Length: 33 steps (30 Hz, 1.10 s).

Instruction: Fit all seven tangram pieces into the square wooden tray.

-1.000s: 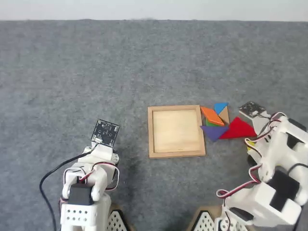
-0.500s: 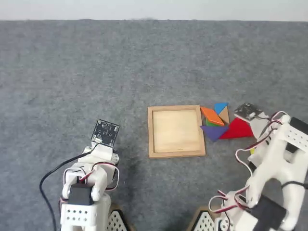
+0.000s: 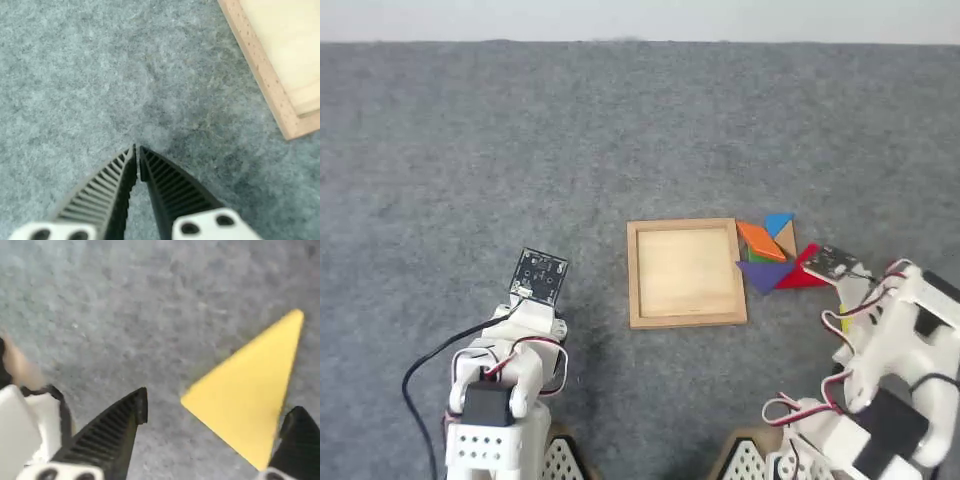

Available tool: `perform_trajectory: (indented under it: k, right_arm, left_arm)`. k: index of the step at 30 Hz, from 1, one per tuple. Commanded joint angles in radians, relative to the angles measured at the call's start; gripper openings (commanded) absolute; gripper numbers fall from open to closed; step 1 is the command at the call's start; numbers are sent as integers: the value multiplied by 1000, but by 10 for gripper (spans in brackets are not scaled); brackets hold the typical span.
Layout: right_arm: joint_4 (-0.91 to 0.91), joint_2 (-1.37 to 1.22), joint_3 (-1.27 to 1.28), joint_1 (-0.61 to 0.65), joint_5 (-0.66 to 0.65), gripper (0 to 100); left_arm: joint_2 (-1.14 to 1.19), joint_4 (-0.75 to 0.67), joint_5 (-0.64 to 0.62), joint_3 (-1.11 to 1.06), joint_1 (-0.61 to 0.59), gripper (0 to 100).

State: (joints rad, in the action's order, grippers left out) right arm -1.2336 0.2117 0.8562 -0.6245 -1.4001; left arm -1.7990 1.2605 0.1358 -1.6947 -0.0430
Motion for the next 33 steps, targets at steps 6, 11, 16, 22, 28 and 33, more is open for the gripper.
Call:
perform_trajectory:
  k: [6, 11, 16, 22, 28, 33]
  right_arm:
    - [131, -93, 2, -96, -84, 407]
    - [188, -176, 2, -94, -83, 406]
    - [183, -203, 2, -90, -83, 405]
    - [96, -197, -20, -68, 14, 405]
    - [82, -188, -43, 39, 262, 405]
    - [82, -191, -40, 62, 278, 362]
  left_arm:
    - [-25, 5, -8, 12, -5, 13]
    - [-25, 5, -8, 12, -5, 13]
    - [-25, 5, -8, 12, -5, 13]
    - [-25, 5, -8, 12, -5, 13]
    - [-25, 5, -8, 12, -5, 13]
    - [-25, 5, -8, 12, -5, 13]
